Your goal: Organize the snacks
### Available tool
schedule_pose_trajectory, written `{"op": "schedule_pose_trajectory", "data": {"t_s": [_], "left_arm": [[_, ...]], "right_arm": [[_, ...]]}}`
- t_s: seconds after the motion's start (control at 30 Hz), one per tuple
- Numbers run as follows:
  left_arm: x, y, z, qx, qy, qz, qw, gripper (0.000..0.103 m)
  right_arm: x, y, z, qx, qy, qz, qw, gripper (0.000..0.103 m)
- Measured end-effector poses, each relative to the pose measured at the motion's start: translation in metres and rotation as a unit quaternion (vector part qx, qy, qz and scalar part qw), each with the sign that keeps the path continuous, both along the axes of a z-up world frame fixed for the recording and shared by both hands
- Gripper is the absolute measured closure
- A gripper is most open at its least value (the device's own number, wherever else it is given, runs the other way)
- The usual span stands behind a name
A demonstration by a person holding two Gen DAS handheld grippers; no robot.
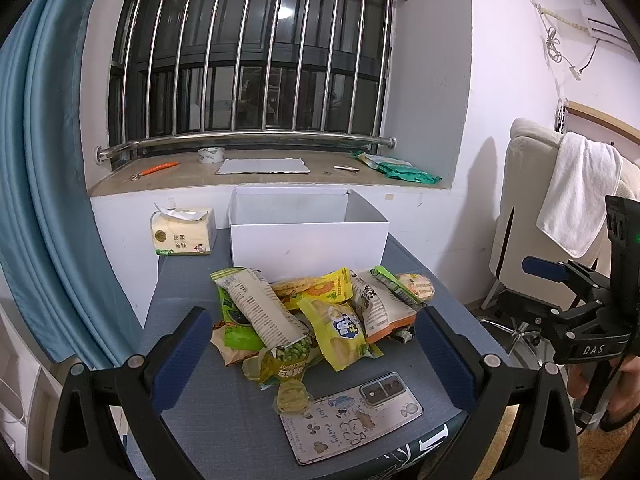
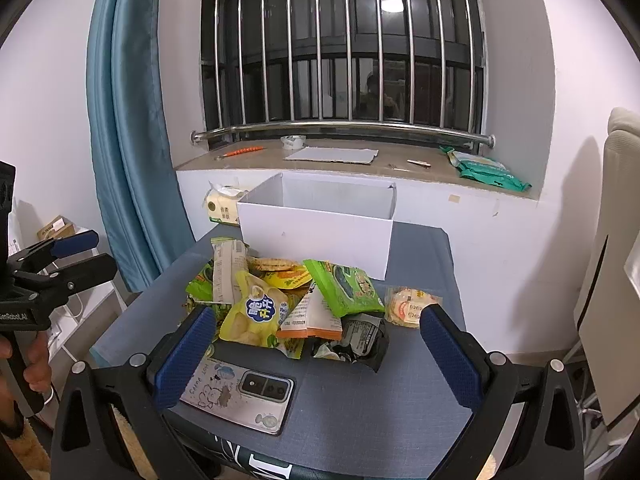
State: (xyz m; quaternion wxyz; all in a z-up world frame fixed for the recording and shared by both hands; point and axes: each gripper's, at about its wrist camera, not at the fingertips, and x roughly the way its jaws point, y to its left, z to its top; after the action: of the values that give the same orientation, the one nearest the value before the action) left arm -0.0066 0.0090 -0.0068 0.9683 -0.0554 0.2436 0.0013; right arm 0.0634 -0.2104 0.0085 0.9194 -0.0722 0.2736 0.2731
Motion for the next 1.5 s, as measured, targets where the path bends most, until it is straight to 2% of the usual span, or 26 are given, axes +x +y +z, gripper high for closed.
{"op": "schedule_pose_trajectory", "data": {"t_s": [0.47, 0.7, 0.87, 1.03, 1.07, 1.1, 1.13, 1.17, 1.2, 1.23, 1.4, 1.5], "left_arm": [[-0.001, 0.005, -0.002, -0.012, 0.002, 0.005, 0.9999, 0.0], [-0.001, 0.008, -0.009, -0.006, 0.008, 0.009, 0.9999, 0.0], [-0.001, 0.016, -0.016, -0.014, 0.014, 0.017, 0.9997, 0.0], [-0.001, 0.022, -0.022, -0.02, 0.02, 0.026, 0.9993, 0.0], [-0.002, 0.024, -0.023, -0.022, 0.02, 0.027, 0.9992, 0.0], [-0.003, 0.025, -0.023, -0.022, 0.02, 0.029, 0.9991, 0.0], [-0.003, 0.026, -0.024, -0.022, 0.02, 0.03, 0.9991, 0.0], [-0.003, 0.027, -0.025, -0.023, 0.021, 0.031, 0.999, 0.0], [-0.003, 0.028, -0.026, -0.023, 0.023, 0.033, 0.9989, 0.0], [-0.002, 0.03, -0.027, -0.024, 0.025, 0.035, 0.9988, 0.0], [0.008, 0.037, -0.036, -0.039, 0.039, 0.04, 0.9977, 0.0], [0.021, 0.039, -0.043, -0.046, 0.054, 0.045, 0.9965, 0.0]], "right_arm": [[0.012, 0.006, -0.014, -0.004, 0.013, 0.002, 1.0, 0.0], [0.069, 0.031, -0.053, -0.038, 0.05, -0.01, 0.998, 0.0], [0.111, 0.05, -0.073, -0.058, 0.048, -0.019, 0.997, 0.0], [0.143, 0.07, -0.092, -0.1, 0.047, -0.034, 0.993, 0.002], [0.148, 0.073, -0.096, -0.11, 0.048, -0.034, 0.992, 0.01], [0.152, 0.074, -0.1, -0.116, 0.051, -0.031, 0.991, 0.028], [0.155, 0.073, -0.1, -0.106, 0.057, -0.028, 0.992, 0.037], [0.158, 0.071, -0.101, -0.097, 0.065, -0.026, 0.993, 0.062], [0.161, 0.068, -0.101, -0.089, 0.078, -0.026, 0.993, 0.077], [0.16, 0.065, -0.099, -0.082, 0.077, -0.031, 0.993, 0.077], [0.145, 0.046, -0.074, -0.043, 0.055, -0.027, 0.997, 0.091], [0.133, 0.033, -0.055, -0.004, 0.037, -0.021, 0.999, 0.09]]}}
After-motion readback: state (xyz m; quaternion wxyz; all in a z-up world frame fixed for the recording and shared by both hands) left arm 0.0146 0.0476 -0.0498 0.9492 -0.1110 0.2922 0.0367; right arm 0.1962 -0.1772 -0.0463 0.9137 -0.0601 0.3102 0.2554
